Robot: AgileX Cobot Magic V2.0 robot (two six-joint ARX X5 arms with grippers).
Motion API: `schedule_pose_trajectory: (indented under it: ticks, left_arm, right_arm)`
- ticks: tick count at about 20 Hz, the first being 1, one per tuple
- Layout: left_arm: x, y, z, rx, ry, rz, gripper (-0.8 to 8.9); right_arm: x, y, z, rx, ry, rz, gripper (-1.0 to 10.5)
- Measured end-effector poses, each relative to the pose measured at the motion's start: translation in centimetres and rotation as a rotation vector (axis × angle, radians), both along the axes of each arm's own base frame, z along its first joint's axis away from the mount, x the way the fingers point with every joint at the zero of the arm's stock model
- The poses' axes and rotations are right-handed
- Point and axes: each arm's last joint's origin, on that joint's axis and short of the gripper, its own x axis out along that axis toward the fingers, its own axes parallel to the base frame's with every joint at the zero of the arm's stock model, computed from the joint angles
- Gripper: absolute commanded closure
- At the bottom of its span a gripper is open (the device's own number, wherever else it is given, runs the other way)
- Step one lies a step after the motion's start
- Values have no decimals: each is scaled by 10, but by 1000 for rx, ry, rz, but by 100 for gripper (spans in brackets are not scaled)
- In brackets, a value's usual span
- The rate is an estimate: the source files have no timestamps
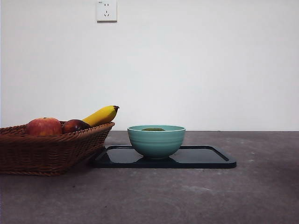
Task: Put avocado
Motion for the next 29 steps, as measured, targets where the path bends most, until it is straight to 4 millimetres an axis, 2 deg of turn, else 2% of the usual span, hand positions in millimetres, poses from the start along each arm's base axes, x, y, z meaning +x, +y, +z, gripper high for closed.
schedule_pose_trajectory:
  ticks: [3, 5, 9, 12, 15, 19, 23, 26, 29]
  left_arm:
    - [-1, 0, 0, 0, -2, 0, 805]
    - [-3, 5, 7, 7, -110, 26, 805]
    - [-1, 30, 37, -70, -609, 250, 805]
    - [-11, 50, 33, -77, -966, 489, 805]
    - [-23, 65, 2, -7, -1118, 750, 805]
    - [-34, 75, -59, 95, -1084, 900, 805]
    - [-41, 77, -108, 115, -1054, 927, 805]
    - [-41, 78, -132, 108, -1015, 937, 805]
    - [-41, 78, -149, 114, -975, 942, 805]
  right_arm:
    - [0, 0, 0, 0, 0, 0, 936]
    - [0, 0, 0, 0, 0, 0, 936]
    - [0, 0, 0, 3, -3, 0, 936]
    - [0, 0, 0, 3, -3, 0, 936]
    - [0, 0, 0, 3, -4, 0, 936]
    - [0, 0, 0, 3, -4, 0, 936]
    - [0, 0, 0, 3, -3, 0, 936]
    - [0, 0, 0, 3, -3, 0, 936]
    - [0, 0, 0, 3, -4, 0, 936]
